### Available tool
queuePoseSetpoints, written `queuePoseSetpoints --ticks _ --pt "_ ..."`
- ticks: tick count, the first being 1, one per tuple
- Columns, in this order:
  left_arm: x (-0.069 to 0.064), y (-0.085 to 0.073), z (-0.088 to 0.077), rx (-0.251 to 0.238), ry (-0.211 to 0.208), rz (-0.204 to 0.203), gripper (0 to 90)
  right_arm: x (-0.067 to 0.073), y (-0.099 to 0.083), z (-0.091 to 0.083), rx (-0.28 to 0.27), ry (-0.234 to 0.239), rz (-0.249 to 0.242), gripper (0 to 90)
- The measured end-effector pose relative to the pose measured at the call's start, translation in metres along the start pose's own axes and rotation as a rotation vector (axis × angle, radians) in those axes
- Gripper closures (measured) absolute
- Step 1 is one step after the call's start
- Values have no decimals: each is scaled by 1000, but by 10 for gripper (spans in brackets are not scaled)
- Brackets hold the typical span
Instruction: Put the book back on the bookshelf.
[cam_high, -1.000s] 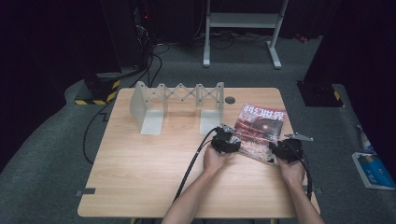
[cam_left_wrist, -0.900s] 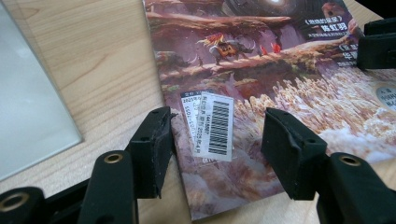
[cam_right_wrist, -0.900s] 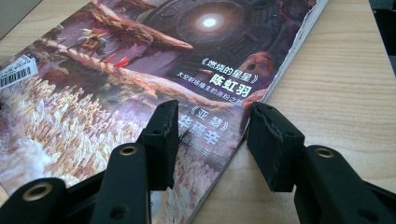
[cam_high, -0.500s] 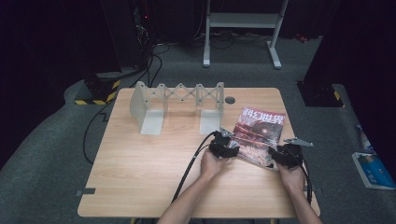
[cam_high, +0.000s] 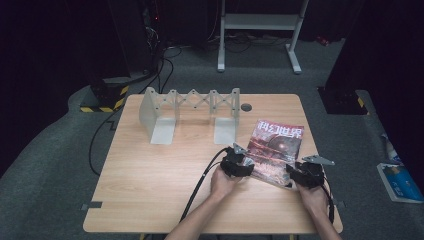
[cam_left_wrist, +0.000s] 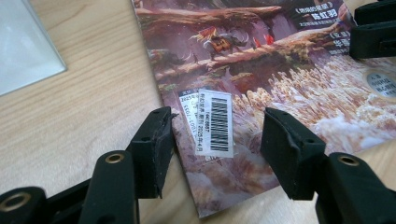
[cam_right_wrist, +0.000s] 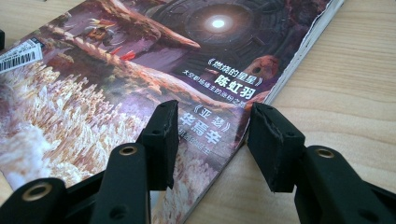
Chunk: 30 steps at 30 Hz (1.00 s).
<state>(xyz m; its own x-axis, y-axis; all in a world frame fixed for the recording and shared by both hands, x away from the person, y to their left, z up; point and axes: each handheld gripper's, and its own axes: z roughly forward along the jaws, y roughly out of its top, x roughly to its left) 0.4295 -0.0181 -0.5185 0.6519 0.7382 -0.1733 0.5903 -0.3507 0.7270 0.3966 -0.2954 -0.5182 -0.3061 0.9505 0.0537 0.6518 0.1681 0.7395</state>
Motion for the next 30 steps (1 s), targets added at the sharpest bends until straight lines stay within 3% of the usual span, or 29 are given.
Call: queuePoseSetpoints --ticks 17,30 --pt "-8 -17 -16 -1 -10 14 439 11 -12 -12 -8 19 -29 532" --pt "-19 -39 -36 3 -24 32 439 22 -29 -26 -24 56 -43 531"
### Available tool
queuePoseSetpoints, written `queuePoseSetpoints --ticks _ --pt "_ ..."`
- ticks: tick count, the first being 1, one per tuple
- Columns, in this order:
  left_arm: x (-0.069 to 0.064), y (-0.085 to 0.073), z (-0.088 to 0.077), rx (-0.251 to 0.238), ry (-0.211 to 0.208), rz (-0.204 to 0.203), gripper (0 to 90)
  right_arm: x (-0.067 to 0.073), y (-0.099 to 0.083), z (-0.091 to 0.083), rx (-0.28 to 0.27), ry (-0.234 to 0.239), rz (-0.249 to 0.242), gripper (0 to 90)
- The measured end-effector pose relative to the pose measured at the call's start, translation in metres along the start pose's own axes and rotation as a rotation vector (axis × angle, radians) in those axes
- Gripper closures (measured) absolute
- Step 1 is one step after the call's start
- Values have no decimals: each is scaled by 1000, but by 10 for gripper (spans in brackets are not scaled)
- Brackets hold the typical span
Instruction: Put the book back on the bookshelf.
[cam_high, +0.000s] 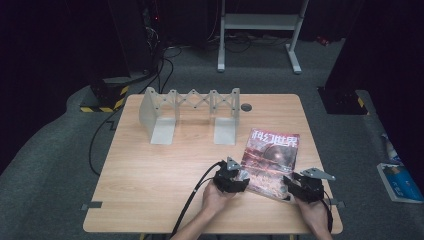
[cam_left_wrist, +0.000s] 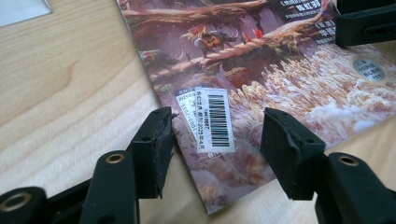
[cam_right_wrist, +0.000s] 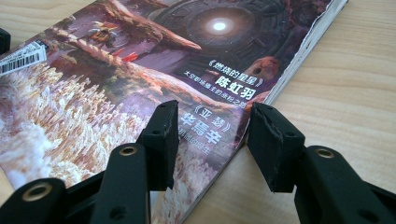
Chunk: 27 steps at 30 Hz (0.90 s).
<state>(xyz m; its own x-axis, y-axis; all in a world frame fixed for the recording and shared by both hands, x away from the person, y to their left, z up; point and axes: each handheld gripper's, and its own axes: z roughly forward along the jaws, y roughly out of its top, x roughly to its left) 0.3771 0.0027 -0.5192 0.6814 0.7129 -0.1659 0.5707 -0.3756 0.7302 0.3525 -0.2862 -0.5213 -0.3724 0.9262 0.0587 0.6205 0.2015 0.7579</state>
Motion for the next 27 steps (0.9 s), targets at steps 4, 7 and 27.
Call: queuePoseSetpoints --ticks 4,7,27 --pt "-4 -6 -5 -2 2 4 438 5 -5 -4 -6 4 1 531" --pt "-7 -11 -9 -6 3 7 439 8 -9 -8 -11 9 1 531" --pt "-33 -49 -44 -3 16 41 433 33 -32 -31 -15 50 -41 532"
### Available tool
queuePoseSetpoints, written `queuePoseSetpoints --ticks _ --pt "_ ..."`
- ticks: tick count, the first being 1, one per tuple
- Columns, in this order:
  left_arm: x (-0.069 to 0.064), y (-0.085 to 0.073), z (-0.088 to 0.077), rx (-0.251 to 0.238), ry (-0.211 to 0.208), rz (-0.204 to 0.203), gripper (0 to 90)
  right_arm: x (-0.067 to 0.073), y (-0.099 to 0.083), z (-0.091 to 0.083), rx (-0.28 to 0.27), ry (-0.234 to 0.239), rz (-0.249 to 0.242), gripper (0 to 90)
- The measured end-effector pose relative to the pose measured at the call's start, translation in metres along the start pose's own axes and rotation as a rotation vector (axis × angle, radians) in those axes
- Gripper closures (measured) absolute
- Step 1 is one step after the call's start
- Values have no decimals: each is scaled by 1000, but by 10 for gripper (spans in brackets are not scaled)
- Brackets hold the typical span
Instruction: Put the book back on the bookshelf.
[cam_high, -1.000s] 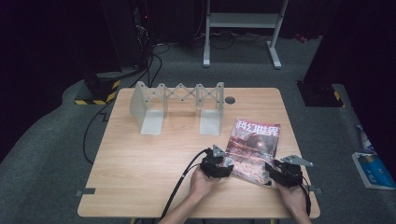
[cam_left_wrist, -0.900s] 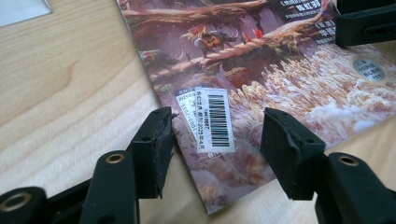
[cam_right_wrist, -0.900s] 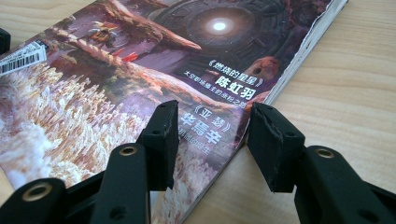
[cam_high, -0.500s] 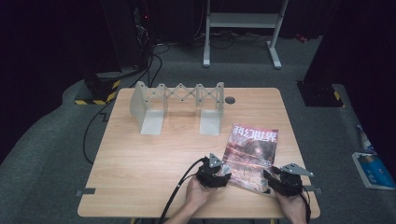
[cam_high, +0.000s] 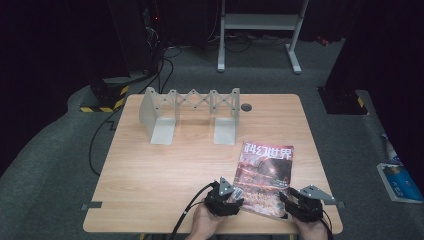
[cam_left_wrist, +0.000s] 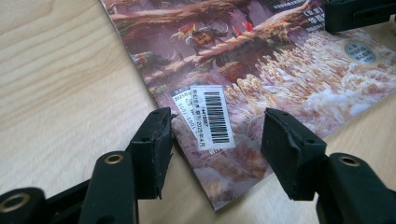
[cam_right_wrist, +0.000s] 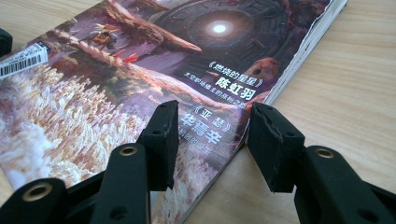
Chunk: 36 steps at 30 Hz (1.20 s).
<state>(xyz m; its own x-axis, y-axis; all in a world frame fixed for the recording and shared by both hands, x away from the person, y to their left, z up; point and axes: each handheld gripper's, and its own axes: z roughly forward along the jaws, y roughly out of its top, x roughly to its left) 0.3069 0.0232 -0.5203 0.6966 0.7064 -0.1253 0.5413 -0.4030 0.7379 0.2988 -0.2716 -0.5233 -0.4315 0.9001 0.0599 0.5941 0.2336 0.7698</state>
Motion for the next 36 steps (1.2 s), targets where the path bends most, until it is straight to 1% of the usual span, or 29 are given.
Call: queuePoseSetpoints --ticks 1,3,7,9,10,11,12,14,15,17,19,21,24,25,27,28,29,30,31,32,33,36 --pt "-3 -3 -3 2 0 1 431 2 -2 -2 -3 11 -2 532" --pt "-4 -6 -7 8 -1 -2 431 4 -4 -3 -2 19 -3 532" --pt "-8 -10 -12 17 4 -6 430 7 -5 -5 0 32 -25 532" --pt "-9 -13 -15 20 6 -8 430 9 -6 -6 1 41 -17 532" --pt "-9 -13 -15 20 6 -8 430 9 -6 -6 1 41 -17 532" --pt "-10 -15 -18 19 8 -11 430 10 -7 -6 -2 53 -31 532" --pt "-11 -17 -20 19 11 -12 430 10 -7 -6 0 57 -26 532" --pt "-11 -18 -21 18 13 -13 430 11 -7 -5 -3 63 -33 532" --pt "-11 -20 -23 19 16 -14 430 13 -6 -4 0 67 -38 532" --pt "-12 -24 -27 19 22 -30 430 16 -6 -3 -4 76 -42 532" --pt "-13 -26 -30 23 27 -37 430 18 -5 -2 0 84 -45 532" --pt "-12 -27 -32 24 29 -31 430 21 -4 0 0 91 -50 532" --pt "-11 -30 -36 27 29 -42 430 23 -3 1 2 100 -54 532" --pt "-10 -31 -38 29 33 -51 430 26 -1 4 2 106 -62 532" --pt "-8 -33 -41 33 42 -56 430 28 -1 4 3 109 -55 532" --pt "-7 -35 -44 34 54 -67 430 31 2 8 5 118 -65 531" --pt "-7 -35 -44 34 54 -67 430 31 2 8 5 118 -65 531" --pt "-6 -36 -45 36 58 -75 430 34 4 10 9 126 -76 532" --pt "-5 -38 -48 33 70 -81 430 36 6 12 13 132 -74 532" --pt "-5 -38 -48 33 70 -81 430 36 6 12 13 132 -74 532" --pt "-4 -42 -51 23 80 -89 430 39 9 15 16 140 -86 532" --pt "-1 -46 -54 14 83 -94 430 42 11 18 19 146 -85 532"
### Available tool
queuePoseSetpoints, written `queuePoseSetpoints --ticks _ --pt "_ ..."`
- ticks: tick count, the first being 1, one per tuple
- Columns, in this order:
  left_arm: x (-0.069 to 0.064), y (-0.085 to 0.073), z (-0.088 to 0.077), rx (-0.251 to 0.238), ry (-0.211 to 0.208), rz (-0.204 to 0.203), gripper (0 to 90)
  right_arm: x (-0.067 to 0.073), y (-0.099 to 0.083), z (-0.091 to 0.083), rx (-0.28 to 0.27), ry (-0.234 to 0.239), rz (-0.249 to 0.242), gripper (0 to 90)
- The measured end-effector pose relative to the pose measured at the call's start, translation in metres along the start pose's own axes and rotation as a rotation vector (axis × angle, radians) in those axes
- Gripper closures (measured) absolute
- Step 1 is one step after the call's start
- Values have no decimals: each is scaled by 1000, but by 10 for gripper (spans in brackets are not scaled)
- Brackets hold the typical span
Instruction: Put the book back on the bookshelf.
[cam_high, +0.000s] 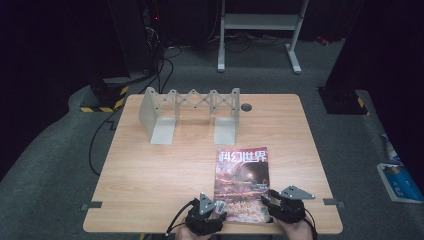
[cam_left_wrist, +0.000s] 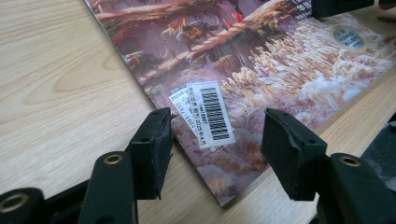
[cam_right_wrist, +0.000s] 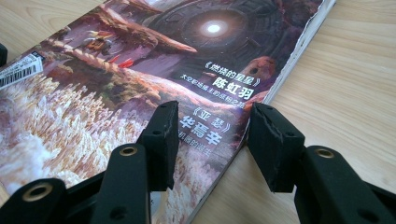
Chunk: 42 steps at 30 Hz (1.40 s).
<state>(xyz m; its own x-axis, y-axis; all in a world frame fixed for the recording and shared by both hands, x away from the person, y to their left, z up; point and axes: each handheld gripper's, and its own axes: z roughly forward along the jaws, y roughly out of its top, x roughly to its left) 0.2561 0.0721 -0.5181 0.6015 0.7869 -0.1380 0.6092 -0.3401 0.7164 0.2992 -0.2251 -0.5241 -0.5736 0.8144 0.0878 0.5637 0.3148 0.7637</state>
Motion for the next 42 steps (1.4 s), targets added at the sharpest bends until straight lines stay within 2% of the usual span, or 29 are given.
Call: queuePoseSetpoints --ticks 7,13,16,17,20,22,27,30,32,33,35,37,42 --pt "10 -3 -5 -4 18 -34 431 8 8 10 6 7 -12 532" --pt "16 -5 -8 -3 21 -31 440 12 13 15 14 15 -8 526" --pt "18 -5 -9 -8 6 -36 441 13 13 17 10 24 -6 522" --pt "21 -5 -10 -8 -11 -48 436 12 12 17 9 33 9 515" --pt "24 -5 -9 -11 -26 -68 427 10 11 17 1 40 16 507" --pt "29 -2 -7 -21 -25 -92 401 9 12 18 1 32 16 464" --pt "41 7 -2 -45 -21 -117 377 6 15 18 7 30 14 459" --pt "56 19 6 -75 -19 -161 372 1 19 19 15 31 25 449" --pt "62 26 10 -78 -1 -167 372 -3 23 18 -1 19 27 460" --pt "66 31 14 -90 14 -164 373 -4 25 18 -10 15 43 463" --pt "67 33 16 -91 25 -159 372 -8 28 17 -19 20 54 470" --pt "72 40 22 -100 50 -145 373 -12 35 18 -16 15 65 484" --pt "78 48 33 -110 73 -141 376 -17 46 23 6 11 62 494"
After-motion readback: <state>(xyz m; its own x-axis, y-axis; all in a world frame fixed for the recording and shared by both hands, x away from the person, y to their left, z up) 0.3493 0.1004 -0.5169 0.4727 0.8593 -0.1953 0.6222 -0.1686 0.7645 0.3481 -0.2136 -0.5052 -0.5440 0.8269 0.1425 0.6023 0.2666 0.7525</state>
